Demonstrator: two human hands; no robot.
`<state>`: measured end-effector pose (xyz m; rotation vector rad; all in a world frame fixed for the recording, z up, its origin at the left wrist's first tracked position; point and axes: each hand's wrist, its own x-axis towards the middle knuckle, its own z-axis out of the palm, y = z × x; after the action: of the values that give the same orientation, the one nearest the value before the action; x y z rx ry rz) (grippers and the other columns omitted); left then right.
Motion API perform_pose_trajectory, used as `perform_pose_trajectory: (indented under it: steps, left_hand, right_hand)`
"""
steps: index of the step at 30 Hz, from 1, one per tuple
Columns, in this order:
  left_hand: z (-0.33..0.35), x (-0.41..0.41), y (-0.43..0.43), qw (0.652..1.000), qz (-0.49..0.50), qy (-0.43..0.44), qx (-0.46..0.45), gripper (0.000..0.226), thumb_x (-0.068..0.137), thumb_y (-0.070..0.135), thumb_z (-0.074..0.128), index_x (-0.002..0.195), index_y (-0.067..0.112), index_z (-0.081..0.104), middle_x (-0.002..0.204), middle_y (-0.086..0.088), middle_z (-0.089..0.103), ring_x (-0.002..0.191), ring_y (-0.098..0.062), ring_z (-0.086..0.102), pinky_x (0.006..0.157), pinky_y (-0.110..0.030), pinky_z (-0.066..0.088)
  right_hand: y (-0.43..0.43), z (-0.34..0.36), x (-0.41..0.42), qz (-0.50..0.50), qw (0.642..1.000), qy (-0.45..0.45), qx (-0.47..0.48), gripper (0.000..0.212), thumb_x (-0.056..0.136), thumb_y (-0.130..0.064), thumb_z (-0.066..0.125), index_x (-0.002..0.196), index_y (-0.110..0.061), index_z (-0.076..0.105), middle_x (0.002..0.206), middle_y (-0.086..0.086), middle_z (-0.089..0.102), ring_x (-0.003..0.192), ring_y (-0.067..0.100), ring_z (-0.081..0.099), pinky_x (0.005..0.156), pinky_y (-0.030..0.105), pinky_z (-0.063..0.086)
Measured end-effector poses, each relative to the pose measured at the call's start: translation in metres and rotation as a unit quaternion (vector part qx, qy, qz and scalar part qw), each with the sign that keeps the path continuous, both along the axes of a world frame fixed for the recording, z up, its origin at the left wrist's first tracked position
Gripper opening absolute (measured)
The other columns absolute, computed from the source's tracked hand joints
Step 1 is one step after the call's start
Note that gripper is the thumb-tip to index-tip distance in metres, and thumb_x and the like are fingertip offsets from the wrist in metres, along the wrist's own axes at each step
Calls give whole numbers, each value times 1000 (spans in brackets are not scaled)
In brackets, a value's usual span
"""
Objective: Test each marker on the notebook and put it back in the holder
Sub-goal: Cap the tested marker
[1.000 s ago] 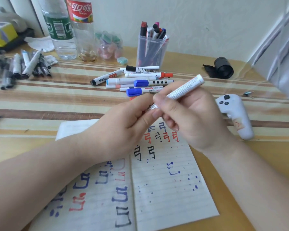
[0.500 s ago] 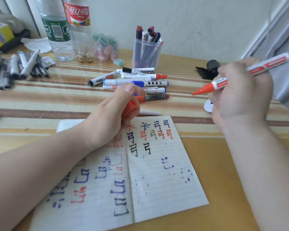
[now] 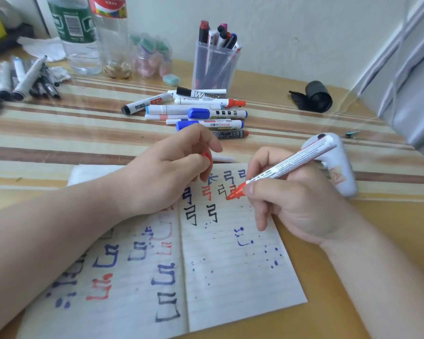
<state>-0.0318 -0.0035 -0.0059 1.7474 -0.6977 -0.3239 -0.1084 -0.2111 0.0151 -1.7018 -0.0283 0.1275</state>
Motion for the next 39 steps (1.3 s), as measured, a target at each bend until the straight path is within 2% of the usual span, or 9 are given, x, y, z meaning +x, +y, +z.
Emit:
perform_pose_trajectory:
  steps: [2, 5, 8, 12, 15, 20, 31, 36, 39]
  left_hand:
    - [-2, 1, -1, 1000, -8, -4, 2, 24, 88, 25, 47, 108, 29, 58, 75, 10, 61, 71, -17, 49, 56, -22, 44]
    - [-3, 1, -1, 1000, -18, -15, 13, 23, 88, 25, 49, 109, 27, 58, 78, 2, 61, 74, -26, 53, 65, -30, 45]
    - [-2, 0, -1, 999, -15, -26, 36, 17, 88, 29, 51, 101, 34, 60, 80, 0, 63, 68, -18, 54, 58, -18, 42]
    - [-1, -1, -2, 998, -21, -35, 52, 15, 88, 41, 55, 100, 34, 61, 80, -4, 66, 71, -26, 59, 67, -40, 50]
    - [-1, -3, -4, 997, -30, -40, 57, 16, 89, 39, 56, 104, 35, 61, 80, 2, 72, 71, -24, 61, 70, -39, 50]
    - [0, -4, -4, 996, -42, -40, 63, 23, 91, 35, 59, 113, 39, 61, 89, 3, 76, 83, -34, 64, 82, -55, 53]
    - [0, -4, -4, 996, -37, -38, 67, 25, 90, 34, 59, 114, 38, 60, 89, 5, 77, 84, -30, 67, 85, -54, 53]
    - [0, -4, -5, 996, -39, -37, 66, 27, 90, 33, 59, 116, 33, 61, 87, 4, 77, 79, -28, 65, 79, -46, 55]
    - [0, -4, -5, 996, -41, -38, 67, 25, 90, 33, 59, 115, 35, 60, 89, 3, 77, 80, -33, 64, 79, -51, 54]
  right_hand:
    - [-1, -3, 1, -1, 1000, -13, -19, 5, 73, -5, 64, 72, -7, 60, 51, 18, 47, 42, 27, 47, 45, 30, 46]
    - [-4, -4, 3, 17, 999, 11, -28, 6, 76, -9, 66, 77, -4, 68, 60, 18, 59, 52, 31, 59, 48, 37, 54]
    - [-8, -3, 3, 35, 999, 16, -27, 9, 77, -9, 68, 83, -3, 72, 66, 19, 64, 60, 32, 66, 52, 37, 56]
    - [-8, -3, 2, 34, 998, -28, -49, 7, 78, -6, 68, 82, -2, 65, 61, 17, 60, 53, 28, 60, 48, 33, 53]
    - [-8, -2, 2, 5, 998, -45, -36, 4, 76, -6, 67, 75, -7, 63, 53, 17, 56, 41, 30, 52, 42, 29, 45]
    - [-6, -5, 0, 14, 998, -41, -49, 3, 78, -7, 67, 78, -5, 69, 57, 16, 61, 51, 32, 63, 47, 36, 55]
    - [-6, -9, 4, 3, 994, -24, -106, 7, 76, -15, 69, 74, -8, 68, 55, 15, 60, 46, 33, 58, 45, 35, 50]
    - [-6, -11, 4, 8, 994, -30, -101, 13, 77, -16, 71, 78, -3, 67, 56, 14, 60, 47, 31, 59, 44, 34, 50]
    - [-6, -12, 5, 5, 993, -30, -116, 12, 77, -19, 72, 77, -7, 68, 56, 14, 60, 49, 38, 61, 46, 38, 51]
